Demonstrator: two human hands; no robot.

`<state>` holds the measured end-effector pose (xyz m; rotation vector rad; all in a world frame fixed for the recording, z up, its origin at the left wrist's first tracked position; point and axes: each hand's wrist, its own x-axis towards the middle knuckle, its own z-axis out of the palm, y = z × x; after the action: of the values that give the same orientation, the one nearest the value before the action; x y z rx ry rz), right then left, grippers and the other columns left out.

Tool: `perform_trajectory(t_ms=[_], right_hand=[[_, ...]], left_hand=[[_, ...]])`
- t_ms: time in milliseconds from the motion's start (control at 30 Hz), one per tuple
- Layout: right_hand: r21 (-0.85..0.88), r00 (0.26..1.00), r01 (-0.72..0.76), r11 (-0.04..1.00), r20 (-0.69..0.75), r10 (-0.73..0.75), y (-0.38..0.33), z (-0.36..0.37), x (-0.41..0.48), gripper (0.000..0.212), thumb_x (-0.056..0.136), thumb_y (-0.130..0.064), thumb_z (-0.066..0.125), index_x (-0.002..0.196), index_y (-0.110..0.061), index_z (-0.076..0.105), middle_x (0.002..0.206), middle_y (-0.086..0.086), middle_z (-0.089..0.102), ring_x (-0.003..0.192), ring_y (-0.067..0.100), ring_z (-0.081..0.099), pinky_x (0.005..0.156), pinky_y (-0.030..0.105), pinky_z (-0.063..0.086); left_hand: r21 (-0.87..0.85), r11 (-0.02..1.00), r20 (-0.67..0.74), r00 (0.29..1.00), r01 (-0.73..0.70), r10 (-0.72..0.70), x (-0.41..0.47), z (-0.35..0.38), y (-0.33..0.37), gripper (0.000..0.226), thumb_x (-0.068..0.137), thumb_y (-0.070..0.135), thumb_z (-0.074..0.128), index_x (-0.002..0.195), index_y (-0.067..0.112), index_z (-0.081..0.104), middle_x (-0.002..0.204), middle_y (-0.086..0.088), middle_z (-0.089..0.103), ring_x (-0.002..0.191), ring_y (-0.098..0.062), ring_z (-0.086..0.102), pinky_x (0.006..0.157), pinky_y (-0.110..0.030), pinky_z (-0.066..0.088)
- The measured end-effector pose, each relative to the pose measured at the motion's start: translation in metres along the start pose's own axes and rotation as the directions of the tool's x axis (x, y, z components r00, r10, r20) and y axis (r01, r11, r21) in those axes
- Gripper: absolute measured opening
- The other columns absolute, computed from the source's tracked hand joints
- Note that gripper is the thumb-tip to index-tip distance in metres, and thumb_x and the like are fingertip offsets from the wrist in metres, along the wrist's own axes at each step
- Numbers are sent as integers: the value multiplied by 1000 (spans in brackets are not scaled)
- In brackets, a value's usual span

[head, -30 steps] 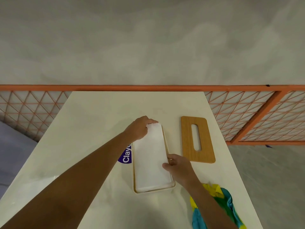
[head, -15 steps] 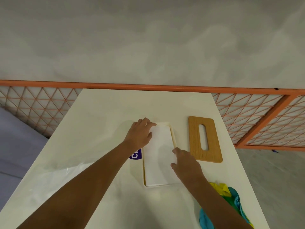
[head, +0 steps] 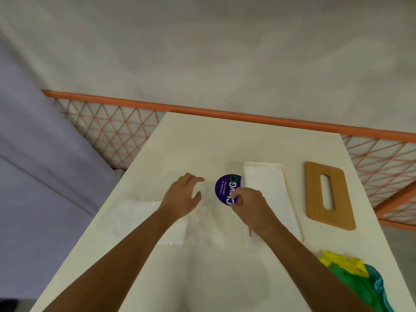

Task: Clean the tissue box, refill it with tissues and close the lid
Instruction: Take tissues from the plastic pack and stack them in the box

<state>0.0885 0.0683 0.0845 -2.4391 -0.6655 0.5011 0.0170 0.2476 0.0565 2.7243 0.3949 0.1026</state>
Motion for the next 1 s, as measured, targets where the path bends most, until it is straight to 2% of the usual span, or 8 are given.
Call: perform_trajectory(t_ms=[200,300,400,467,567,733,833,1000], right_hand=[[330,982,-155,931,158,108,-21,48,13,19,86,-4,58,104,-2,65,82,5,60,70,15,56,60,14,45],[414,950,-275,868,255,179,-25,68,20,20,85,2,56,103,3,64,69,2,59,57,12,55,54,14,49],[424,930,-337,841,287,228,-31,83,24,22,85,5,52,104,4,64,72,8,62,56,14,56,48,10,49],[386,919,-364,848,295,260,-35,93,25,24,85,7,48,96,-1,67,79,10,63,63,18,59,49,13,49],[278,904,-377,884,317,286,-40,107,29,24,83,5,48,71,-8,65,73,6,61,81,26,64,70,28,53],[201,900,-362,910,330,285,-53,122,26,20,89,-6,47,78,-5,64,79,7,61,74,20,57,71,25,43],[210,915,-357,910,276,296,-59,129,23,21,88,-9,53,101,0,67,100,14,69,89,27,63,71,24,45],[249,933,-350,903,184,311,-66,134,19,26,87,-6,51,111,-1,59,110,13,65,96,25,60,72,21,40]], left_hand=[[-186,968,170,976,170,-139,-42,-15,-47,81,73,64,58,141,27,33,147,8,34,136,-13,32,110,-30,31],[-153,953,305,929,263,-208,-54,-16,-71,121,44,88,52,146,33,17,155,11,16,145,-14,11,117,-37,19],[-26,985,369,918,169,-148,-59,-9,-94,139,30,97,40,148,30,7,158,8,4,146,-15,-2,119,-38,5],[60,994,397,912,87,-104,-61,-4,-105,143,28,99,32,149,28,3,159,5,-2,146,-17,-8,118,-38,-2],[166,986,420,905,-5,-66,-59,8,-118,143,31,98,33,149,26,-3,158,1,-7,145,-24,-13,115,-38,-10],[279,955,412,911,-97,-28,-59,20,-117,128,59,72,67,149,17,-6,158,-4,-7,145,-30,-8,117,-44,-4],[232,969,371,929,-81,-11,-58,26,-120,127,57,70,70,148,15,1,157,-3,4,145,-27,2,118,-42,5],[191,980,292,957,-61,3,-56,38,-129,126,49,76,69,145,18,11,153,-4,19,142,-27,18,116,-41,20]])
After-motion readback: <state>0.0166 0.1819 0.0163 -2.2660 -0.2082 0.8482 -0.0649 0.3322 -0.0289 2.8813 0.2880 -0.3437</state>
